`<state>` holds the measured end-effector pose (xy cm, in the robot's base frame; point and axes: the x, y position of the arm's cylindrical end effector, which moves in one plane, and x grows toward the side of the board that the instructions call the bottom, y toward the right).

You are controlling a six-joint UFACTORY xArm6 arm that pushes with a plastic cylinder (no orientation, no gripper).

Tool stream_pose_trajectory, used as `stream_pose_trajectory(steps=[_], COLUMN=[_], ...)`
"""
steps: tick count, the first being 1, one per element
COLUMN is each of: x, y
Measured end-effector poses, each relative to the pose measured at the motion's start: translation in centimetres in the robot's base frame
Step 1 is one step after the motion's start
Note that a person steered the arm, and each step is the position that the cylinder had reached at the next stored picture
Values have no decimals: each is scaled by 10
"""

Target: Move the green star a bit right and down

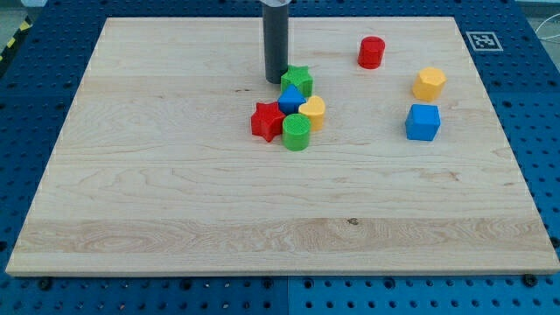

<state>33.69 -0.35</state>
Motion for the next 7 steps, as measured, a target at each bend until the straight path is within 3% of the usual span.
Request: stream_pose_trajectory(steps=[7], x=[2], y=[19])
